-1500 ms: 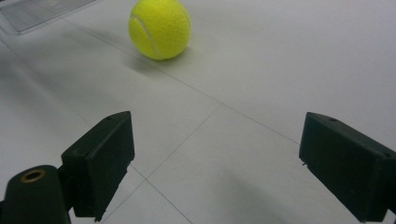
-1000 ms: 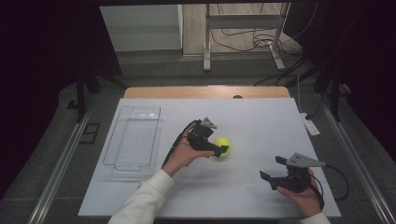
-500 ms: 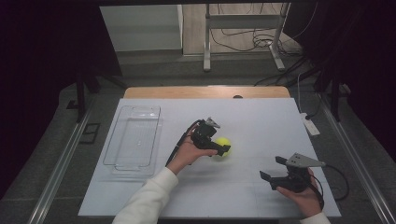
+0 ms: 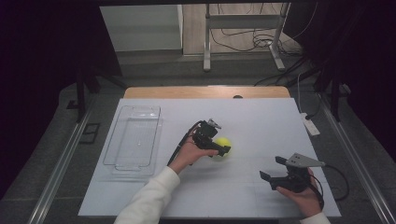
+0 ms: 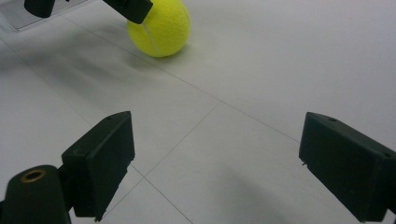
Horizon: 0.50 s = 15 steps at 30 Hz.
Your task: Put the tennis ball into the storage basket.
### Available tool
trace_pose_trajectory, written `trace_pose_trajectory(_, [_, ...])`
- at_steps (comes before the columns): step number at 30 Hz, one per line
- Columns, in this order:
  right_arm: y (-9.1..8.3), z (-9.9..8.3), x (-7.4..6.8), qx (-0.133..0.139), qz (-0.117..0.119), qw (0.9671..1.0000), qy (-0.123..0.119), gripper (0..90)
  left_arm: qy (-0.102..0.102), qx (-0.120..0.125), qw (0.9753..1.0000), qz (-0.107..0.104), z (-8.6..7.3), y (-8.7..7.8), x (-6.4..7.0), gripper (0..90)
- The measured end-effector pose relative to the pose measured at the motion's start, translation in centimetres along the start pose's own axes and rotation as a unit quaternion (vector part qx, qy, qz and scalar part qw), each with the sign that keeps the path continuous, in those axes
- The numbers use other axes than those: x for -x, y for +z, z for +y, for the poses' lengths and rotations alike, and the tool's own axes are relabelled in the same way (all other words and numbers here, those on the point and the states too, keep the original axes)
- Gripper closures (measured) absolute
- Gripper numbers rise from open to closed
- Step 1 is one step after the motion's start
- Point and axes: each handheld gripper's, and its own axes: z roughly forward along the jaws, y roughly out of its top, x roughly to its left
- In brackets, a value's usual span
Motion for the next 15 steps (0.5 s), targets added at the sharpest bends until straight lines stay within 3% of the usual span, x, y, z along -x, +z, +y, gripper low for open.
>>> trace_pose_trajectory(15, [0.0, 0.0, 0.1, 0.001, 0.000, 1.0000, 0.003, 10.9, 0.011, -0.021, 0.9997, -0.006, -0.1, 1.2, 0.3, 10.3])
